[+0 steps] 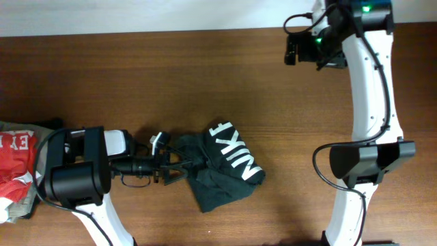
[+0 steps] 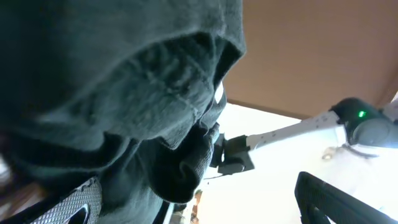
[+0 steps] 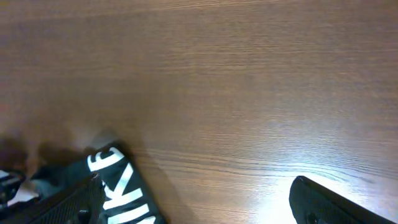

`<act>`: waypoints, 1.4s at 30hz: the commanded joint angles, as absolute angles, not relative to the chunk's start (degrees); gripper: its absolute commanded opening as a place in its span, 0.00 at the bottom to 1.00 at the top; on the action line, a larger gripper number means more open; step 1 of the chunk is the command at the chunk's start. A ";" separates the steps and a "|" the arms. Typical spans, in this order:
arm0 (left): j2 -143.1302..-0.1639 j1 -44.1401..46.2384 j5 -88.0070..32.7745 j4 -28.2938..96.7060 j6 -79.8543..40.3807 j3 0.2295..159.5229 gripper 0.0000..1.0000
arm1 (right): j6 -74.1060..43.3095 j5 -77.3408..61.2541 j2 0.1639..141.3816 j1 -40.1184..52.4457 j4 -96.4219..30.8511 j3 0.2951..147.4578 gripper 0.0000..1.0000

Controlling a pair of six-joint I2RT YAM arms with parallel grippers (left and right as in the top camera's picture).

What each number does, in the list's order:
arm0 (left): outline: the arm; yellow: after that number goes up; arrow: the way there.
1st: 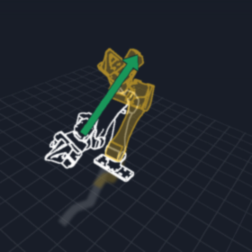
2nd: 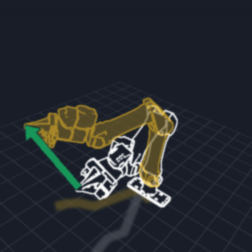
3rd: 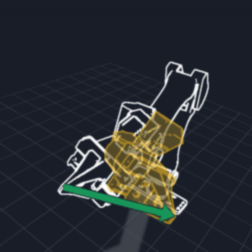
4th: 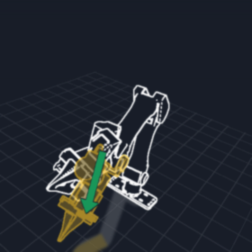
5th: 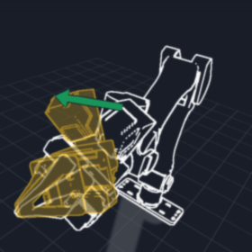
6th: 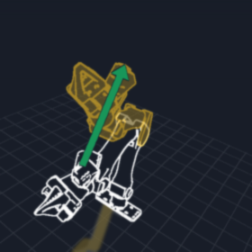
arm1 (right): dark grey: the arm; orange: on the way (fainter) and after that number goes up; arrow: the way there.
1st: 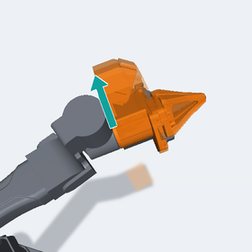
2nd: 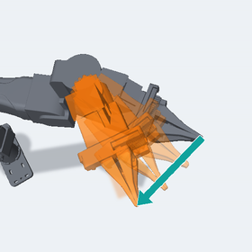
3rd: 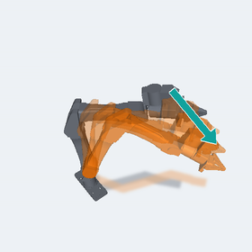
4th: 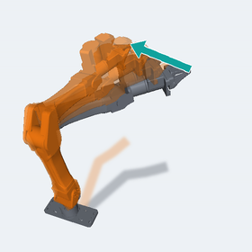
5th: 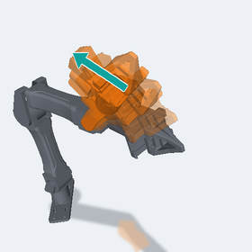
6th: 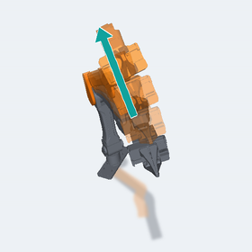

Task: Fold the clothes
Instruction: 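Grasp the folded shirt's left side with the left gripper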

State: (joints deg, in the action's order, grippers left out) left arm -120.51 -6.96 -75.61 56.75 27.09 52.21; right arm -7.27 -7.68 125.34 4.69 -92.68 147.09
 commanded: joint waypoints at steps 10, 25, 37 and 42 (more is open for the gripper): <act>-112.79 -2.28 -30.22 50.98 -8.32 50.35 0.99 | -6.17 -8.45 125.84 6.09 -91.53 147.17 0.99; -112.79 3.62 -55.77 31.53 -21.85 50.63 0.99 | -5.76 -8.54 125.84 6.11 -94.08 147.17 0.99; -112.81 7.01 -51.20 22.52 -30.83 51.83 0.82 | -6.46 -8.62 126.61 6.13 -96.18 146.34 0.99; -112.81 9.89 -49.65 22.50 -30.79 53.52 0.82 | -6.44 -9.17 127.68 7.84 -94.54 132.88 0.98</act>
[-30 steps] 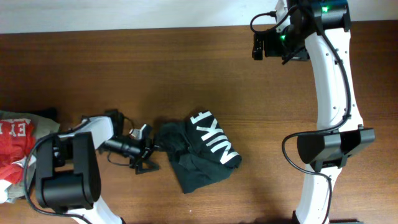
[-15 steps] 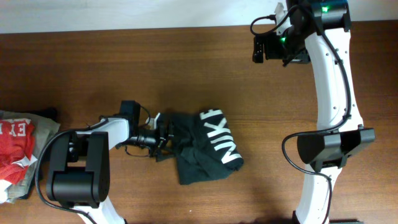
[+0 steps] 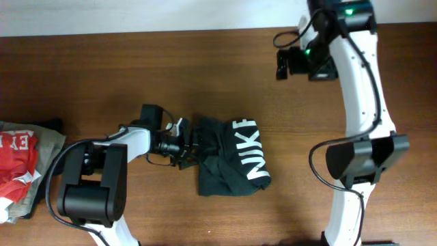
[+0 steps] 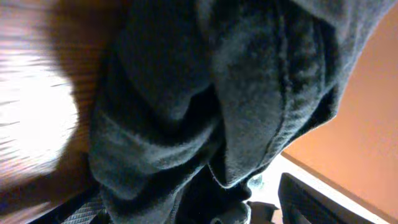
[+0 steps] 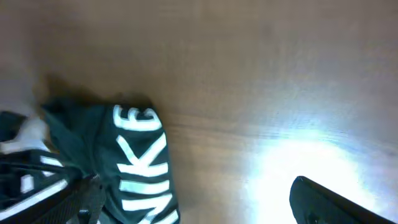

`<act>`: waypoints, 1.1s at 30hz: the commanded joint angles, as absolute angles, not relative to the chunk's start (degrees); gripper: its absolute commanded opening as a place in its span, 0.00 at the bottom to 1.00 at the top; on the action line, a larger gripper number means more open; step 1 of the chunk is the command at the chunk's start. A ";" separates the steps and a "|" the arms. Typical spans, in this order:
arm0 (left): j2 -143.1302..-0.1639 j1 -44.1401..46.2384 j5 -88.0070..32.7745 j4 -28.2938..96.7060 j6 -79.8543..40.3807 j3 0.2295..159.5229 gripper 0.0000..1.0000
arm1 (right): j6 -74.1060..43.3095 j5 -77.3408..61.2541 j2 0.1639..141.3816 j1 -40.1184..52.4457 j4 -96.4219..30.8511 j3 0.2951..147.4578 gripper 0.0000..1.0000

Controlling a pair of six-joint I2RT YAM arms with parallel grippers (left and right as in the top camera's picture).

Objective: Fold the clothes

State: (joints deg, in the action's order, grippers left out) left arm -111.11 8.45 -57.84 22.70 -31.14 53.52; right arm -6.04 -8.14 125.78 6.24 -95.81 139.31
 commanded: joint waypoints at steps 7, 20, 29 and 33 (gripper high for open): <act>-112.81 10.02 -48.62 22.59 -30.79 53.54 0.83 | -6.20 -11.22 127.68 18.37 -91.26 118.37 0.22; -112.81 10.02 -48.82 23.07 -30.33 53.54 0.84 | -5.80 -20.62 127.68 31.18 -80.44 98.74 0.04; -112.81 10.02 -48.86 23.22 -30.15 53.54 0.84 | -4.47 -29.80 127.68 32.23 -75.31 97.80 0.04; -112.81 10.02 -48.82 23.38 -29.93 53.54 0.69 | -4.47 -27.53 127.61 31.46 -75.29 98.39 0.04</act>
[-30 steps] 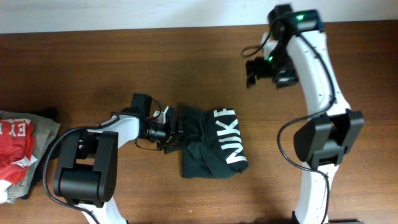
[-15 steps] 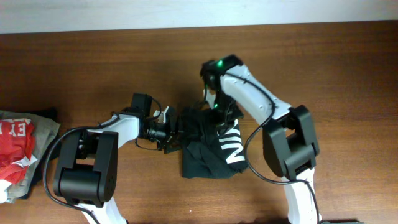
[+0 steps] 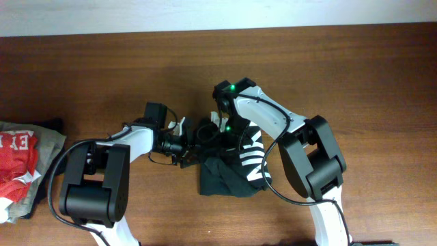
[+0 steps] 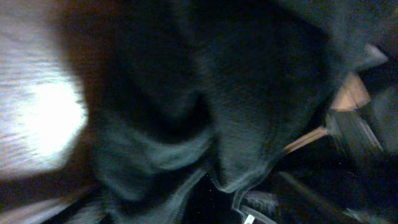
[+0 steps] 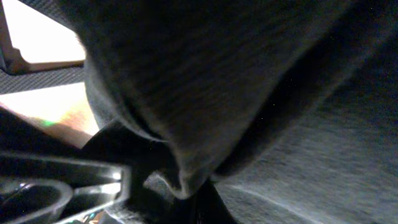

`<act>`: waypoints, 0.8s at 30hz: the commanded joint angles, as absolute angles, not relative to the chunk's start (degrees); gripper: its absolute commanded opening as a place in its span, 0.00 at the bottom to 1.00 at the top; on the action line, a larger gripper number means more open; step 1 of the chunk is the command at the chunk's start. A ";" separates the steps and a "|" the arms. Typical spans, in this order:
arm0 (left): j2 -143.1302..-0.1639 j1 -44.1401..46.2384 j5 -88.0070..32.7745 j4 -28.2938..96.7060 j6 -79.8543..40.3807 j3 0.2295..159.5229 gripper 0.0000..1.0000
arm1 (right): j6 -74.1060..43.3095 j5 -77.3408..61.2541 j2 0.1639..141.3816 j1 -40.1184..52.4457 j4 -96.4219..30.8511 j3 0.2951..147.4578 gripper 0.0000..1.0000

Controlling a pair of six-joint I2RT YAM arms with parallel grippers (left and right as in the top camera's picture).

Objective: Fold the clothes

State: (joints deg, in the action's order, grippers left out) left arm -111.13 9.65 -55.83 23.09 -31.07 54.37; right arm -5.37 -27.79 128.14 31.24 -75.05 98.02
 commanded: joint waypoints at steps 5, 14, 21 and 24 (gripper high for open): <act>-112.81 10.02 -48.58 24.73 -29.23 53.54 0.59 | -1.67 -26.96 127.55 22.28 -82.83 110.87 0.04; -112.79 10.07 -46.68 21.61 -29.98 54.00 0.00 | -0.19 -26.94 127.55 14.92 -92.84 134.39 0.04; -112.68 0.05 -43.00 23.51 -30.81 56.75 0.00 | -0.30 -25.58 127.57 14.92 -94.98 134.80 0.04; -112.68 -7.46 -43.03 26.17 -27.83 56.75 0.00 | -0.49 -23.49 127.68 14.92 -94.45 134.78 0.04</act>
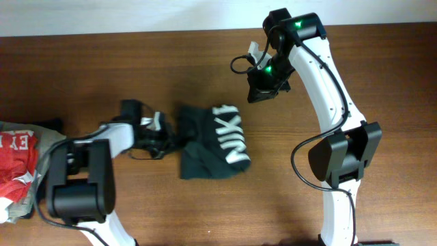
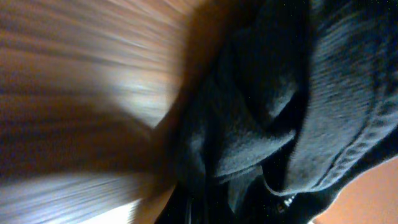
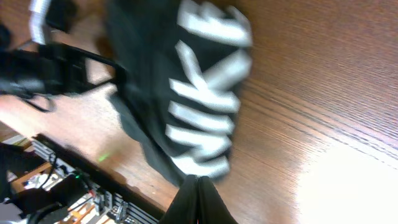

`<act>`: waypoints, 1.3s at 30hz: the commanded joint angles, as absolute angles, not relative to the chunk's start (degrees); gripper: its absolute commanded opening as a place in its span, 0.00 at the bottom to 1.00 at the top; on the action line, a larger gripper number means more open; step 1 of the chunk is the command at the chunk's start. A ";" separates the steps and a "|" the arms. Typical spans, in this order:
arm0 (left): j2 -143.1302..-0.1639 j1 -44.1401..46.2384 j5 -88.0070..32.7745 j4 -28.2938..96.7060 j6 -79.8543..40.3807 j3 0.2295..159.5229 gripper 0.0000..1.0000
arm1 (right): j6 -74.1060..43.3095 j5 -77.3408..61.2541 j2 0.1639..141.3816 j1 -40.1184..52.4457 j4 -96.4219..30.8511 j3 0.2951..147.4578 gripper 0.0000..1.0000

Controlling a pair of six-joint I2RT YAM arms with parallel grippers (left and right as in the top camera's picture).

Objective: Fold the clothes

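A dark garment with white NIKE lettering (image 1: 205, 147) lies bunched on the brown table (image 1: 102, 75), left of centre. My left gripper (image 1: 164, 139) is at its left edge, low on the table, shut on the cloth. The left wrist view is filled by folds of the garment (image 2: 280, 93), which run down into the dark where the left gripper (image 2: 211, 208) sits. My right gripper (image 1: 258, 96) hangs above the table, up and to the right of the garment, apart from it. In the right wrist view the right gripper (image 3: 199, 186) is shut on nothing, with the garment (image 3: 180, 93) below it.
A pile of other clothes, red with white letters on top (image 1: 17, 167), lies at the table's left edge. A pale wall strip (image 1: 136, 14) runs along the table's far edge. The right arm's base (image 1: 338, 164) stands at the right front.
My right gripper was down in the garment's folds beside the left gripper; now it is raised to the back right, shut and empty. The left gripper and the garment have shifted left.
First my left gripper held the garment's left edge while the right arm stood at the back right. Then the garment lay a little further back. Then the right gripper was down at the garment. Now it is away again, and the garment is further left.
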State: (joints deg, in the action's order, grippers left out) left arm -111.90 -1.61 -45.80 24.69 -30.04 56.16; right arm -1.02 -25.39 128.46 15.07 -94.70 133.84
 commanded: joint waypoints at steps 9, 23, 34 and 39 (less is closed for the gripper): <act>-112.68 -8.25 -43.20 28.56 -24.86 56.75 0.99 | -0.14 -20.51 131.15 15.09 -87.22 126.96 0.17; -112.68 -4.60 -40.45 30.09 -24.75 56.75 0.99 | -1.17 -20.97 140.05 30.55 -76.42 121.36 0.04; -113.38 -2.94 -26.72 32.64 -24.56 56.73 0.73 | -1.93 -23.99 140.05 31.66 -75.09 120.53 0.04; -118.30 0.89 -25.71 31.73 -24.77 56.75 0.00 | -1.93 -25.30 140.05 31.92 -76.29 120.53 0.04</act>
State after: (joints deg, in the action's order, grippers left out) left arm -110.08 -1.85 -36.40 31.99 -25.32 60.01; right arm -1.54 -22.61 138.98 30.96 -75.83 120.86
